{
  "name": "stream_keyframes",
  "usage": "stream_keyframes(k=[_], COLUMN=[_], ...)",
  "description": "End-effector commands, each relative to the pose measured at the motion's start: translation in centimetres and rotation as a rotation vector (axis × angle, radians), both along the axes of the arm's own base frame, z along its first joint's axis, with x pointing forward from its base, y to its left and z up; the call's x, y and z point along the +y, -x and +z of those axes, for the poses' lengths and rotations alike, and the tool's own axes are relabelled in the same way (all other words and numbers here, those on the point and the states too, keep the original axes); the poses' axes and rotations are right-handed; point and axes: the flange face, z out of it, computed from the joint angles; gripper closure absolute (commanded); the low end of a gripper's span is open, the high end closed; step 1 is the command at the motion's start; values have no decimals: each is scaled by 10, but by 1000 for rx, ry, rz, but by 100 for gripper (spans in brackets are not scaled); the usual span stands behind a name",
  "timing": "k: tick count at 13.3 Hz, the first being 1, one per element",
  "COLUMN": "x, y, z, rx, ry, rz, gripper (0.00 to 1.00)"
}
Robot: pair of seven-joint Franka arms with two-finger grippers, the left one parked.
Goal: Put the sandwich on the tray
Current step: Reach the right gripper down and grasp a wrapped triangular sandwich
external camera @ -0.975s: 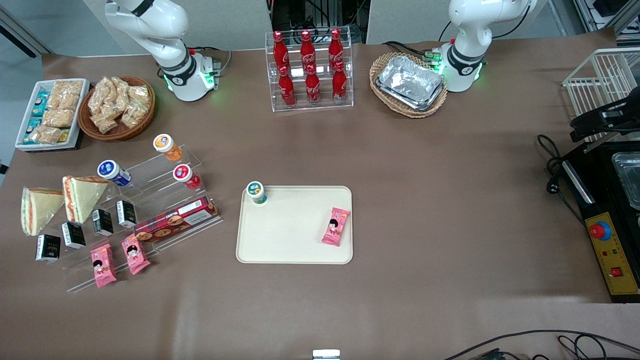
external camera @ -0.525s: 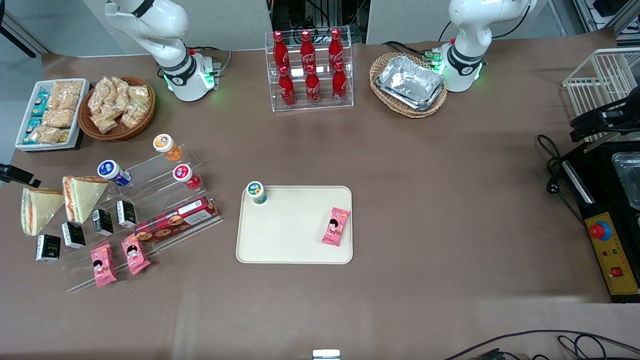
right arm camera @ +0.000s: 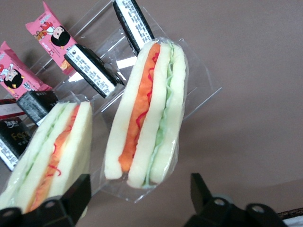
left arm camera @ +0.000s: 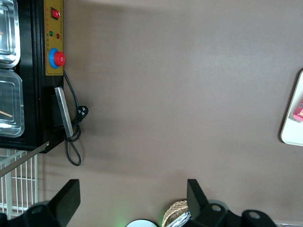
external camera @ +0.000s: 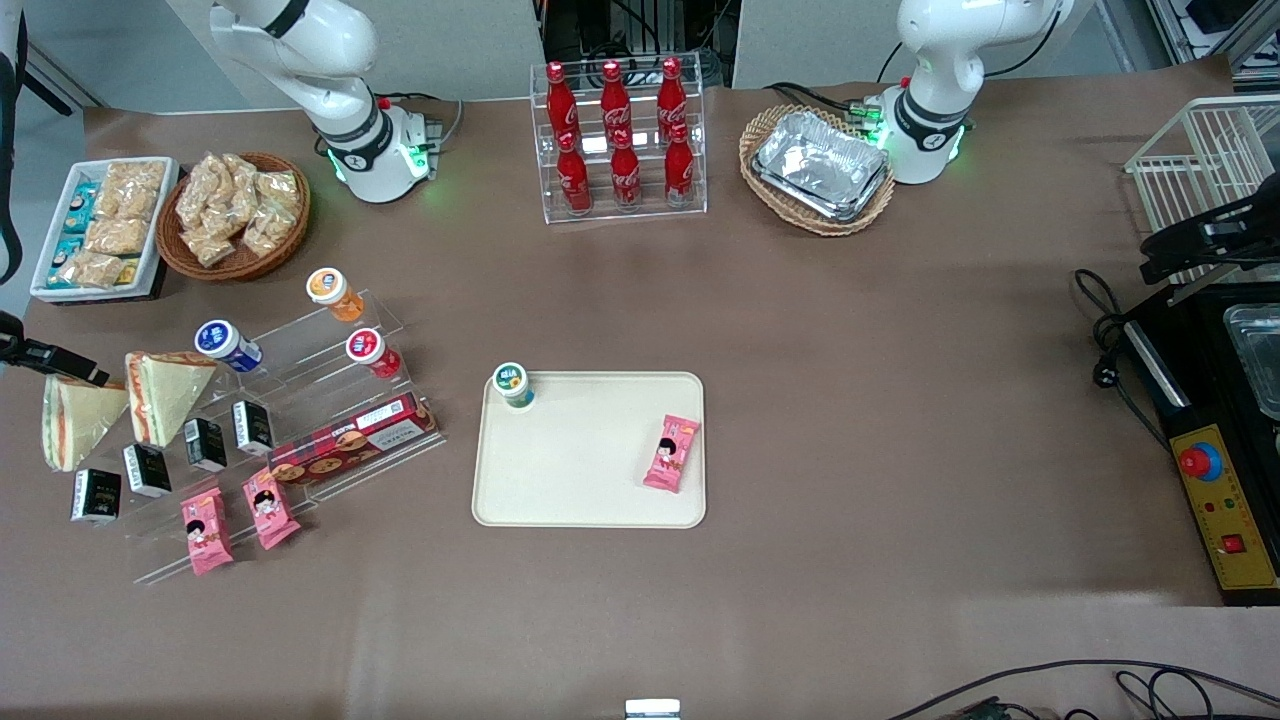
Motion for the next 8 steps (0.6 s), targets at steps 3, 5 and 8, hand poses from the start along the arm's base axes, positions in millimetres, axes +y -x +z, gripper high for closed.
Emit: stream_keyframes(k=[3,5,8], x=[0,-1,5], y=[-7,-8,-10], z=[-8,-4,42], rx=[-30,-36,-85], ry=[7,12,33], rz=[-22,-16,51], gripper=[73,97,100])
